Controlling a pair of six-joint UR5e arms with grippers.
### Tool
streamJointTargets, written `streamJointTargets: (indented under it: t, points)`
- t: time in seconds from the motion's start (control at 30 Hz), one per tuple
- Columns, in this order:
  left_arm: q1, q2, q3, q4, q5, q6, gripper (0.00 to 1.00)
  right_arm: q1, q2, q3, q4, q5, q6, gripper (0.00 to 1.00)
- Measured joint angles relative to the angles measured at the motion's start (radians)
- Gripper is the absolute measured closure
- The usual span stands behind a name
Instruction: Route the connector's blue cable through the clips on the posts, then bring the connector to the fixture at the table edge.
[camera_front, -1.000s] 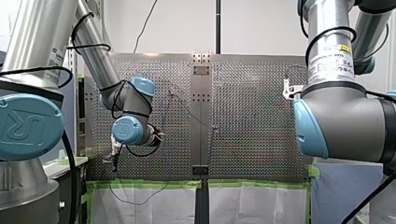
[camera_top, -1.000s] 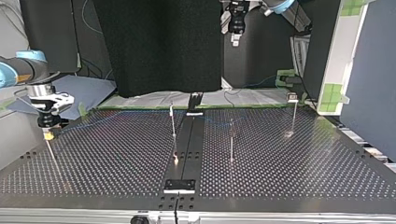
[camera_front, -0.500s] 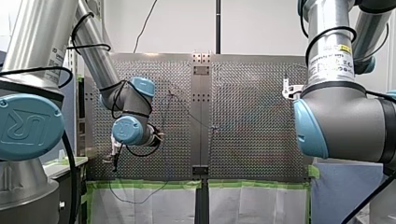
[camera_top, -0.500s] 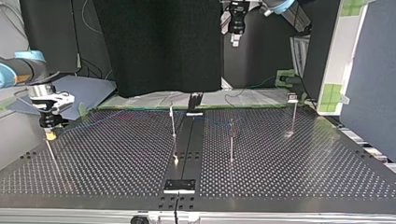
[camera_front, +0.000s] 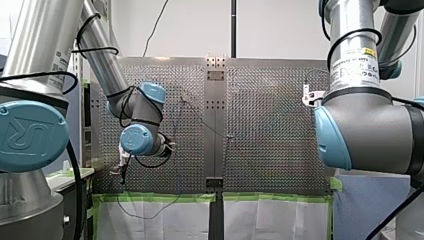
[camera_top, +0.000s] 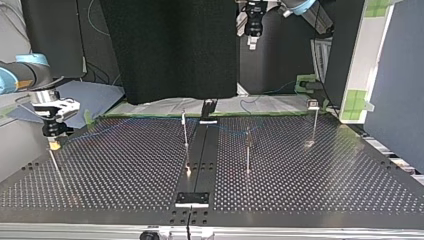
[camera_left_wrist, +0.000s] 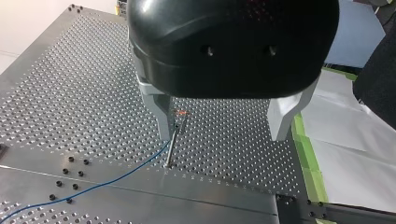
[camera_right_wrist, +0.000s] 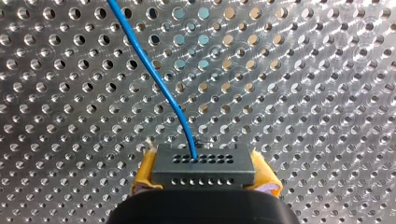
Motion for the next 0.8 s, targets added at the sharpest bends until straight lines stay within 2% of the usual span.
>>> streamJointTargets:
  t: [0.13, 0.3, 0.47, 0.53, 0.8]
  points:
    - [0.0, 0.0, 0.0, 0.0, 0.0, 0.0, 0.0, 0.0, 0.0, 0.0, 0.0, 0.0, 0.0, 0.17]
    - [0.0, 0.0, 0.0, 0.0, 0.0, 0.0, 0.0, 0.0, 0.0, 0.0, 0.0, 0.0, 0.0, 0.17]
    - [0.0, 0.0, 0.0, -0.001, 0.0, 0.0, 0.0, 0.0, 0.0, 0.0, 0.0, 0.0, 0.0, 0.08]
    - [0.0, 0.0, 0.0, -0.001, 0.0, 0.0, 0.0, 0.0, 0.0, 0.0, 0.0, 0.0, 0.0, 0.0]
    - [0.0, 0.0, 0.0, -0.001, 0.0, 0.0, 0.0, 0.0, 0.0, 0.0, 0.0, 0.0, 0.0, 0.0]
